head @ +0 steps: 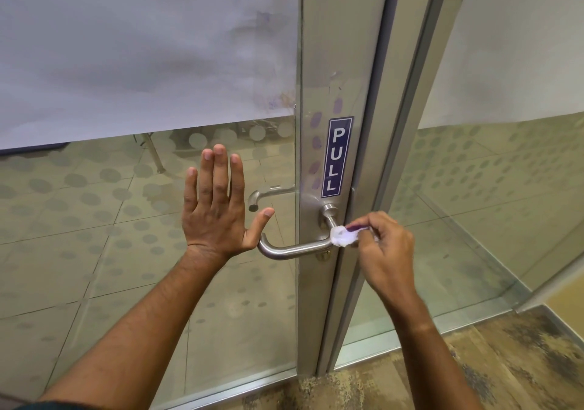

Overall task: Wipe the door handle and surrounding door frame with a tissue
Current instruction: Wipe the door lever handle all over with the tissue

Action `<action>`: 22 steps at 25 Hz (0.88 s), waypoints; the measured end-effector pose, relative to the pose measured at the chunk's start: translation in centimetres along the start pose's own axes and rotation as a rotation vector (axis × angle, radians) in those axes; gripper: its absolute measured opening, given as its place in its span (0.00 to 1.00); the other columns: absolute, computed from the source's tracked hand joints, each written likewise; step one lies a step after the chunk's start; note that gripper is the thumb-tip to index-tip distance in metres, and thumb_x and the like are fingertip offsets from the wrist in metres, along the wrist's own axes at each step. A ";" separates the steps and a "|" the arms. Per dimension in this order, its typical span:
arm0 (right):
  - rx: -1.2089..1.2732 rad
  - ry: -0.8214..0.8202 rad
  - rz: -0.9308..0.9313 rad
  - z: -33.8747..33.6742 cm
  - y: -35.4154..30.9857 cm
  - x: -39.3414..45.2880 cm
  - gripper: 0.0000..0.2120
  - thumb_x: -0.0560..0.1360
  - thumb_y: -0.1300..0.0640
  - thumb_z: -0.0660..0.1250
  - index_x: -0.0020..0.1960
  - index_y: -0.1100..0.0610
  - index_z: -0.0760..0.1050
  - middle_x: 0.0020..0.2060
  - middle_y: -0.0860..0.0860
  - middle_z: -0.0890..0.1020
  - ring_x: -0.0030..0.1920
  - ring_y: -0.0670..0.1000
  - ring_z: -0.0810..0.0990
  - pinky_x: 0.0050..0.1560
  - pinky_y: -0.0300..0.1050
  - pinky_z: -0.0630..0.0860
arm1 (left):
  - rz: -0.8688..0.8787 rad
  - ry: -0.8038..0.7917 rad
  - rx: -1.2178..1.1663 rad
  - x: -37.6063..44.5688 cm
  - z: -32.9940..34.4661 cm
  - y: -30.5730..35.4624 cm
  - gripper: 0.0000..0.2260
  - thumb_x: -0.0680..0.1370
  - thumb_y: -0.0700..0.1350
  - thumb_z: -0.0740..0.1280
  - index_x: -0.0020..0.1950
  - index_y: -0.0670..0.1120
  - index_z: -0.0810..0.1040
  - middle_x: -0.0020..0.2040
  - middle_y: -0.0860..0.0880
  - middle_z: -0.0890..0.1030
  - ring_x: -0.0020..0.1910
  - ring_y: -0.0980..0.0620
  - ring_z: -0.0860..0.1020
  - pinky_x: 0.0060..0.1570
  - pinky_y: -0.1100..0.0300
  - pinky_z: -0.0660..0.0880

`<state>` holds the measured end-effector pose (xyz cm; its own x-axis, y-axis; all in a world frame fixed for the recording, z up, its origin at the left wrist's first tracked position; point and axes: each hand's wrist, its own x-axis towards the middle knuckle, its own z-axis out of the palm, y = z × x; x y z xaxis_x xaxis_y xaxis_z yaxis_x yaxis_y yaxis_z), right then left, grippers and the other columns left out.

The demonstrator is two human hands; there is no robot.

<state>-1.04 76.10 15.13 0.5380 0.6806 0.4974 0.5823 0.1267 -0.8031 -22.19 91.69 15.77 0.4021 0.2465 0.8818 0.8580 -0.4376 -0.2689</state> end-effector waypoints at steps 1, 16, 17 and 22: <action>0.017 -0.048 0.027 -0.4 0.0 0.4 0.13 0.67 0.63 0.59 0.37 0.51 0.81 0.34 0.44 0.82 0.37 0.42 0.78 0.36 0.30 0.70 | 0.001 0.000 0.005 0.0 0.0 0.0 0.45 0.78 0.68 0.53 0.81 0.40 0.41 0.81 0.44 0.34 0.81 0.45 0.37 0.79 0.48 0.39; -0.225 0.013 -0.004 2.4 -1.3 -0.4 0.09 0.73 0.63 0.68 0.49 0.55 0.85 0.44 0.49 0.85 0.43 0.48 0.81 0.45 0.38 0.74 | 0.006 0.025 0.026 0.1 0.1 -0.1 0.45 0.78 0.68 0.53 0.81 0.40 0.42 0.81 0.43 0.35 0.81 0.45 0.38 0.79 0.48 0.38; -0.237 -0.003 0.000 2.5 -1.3 -0.8 0.10 0.72 0.62 0.67 0.50 0.56 0.84 0.46 0.49 0.85 0.45 0.48 0.81 0.48 0.39 0.75 | 0.004 0.027 0.031 0.1 0.1 0.0 0.45 0.77 0.68 0.54 0.81 0.40 0.42 0.81 0.43 0.35 0.81 0.45 0.38 0.79 0.48 0.38; -0.233 -0.032 0.024 4.3 -1.8 -3.9 0.15 0.79 0.56 0.61 0.61 0.58 0.80 0.63 0.55 0.79 0.63 0.51 0.77 0.61 0.36 0.67 | -0.005 0.018 0.041 0.1 0.1 -0.1 0.45 0.77 0.68 0.54 0.82 0.40 0.42 0.81 0.39 0.44 0.81 0.46 0.38 0.79 0.49 0.39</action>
<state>-6.82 76.32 13.24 0.5358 0.7043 0.4657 0.6966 -0.0571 -0.7152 -22.17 91.87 15.79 0.3920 0.2334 0.8899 0.8727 -0.4004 -0.2794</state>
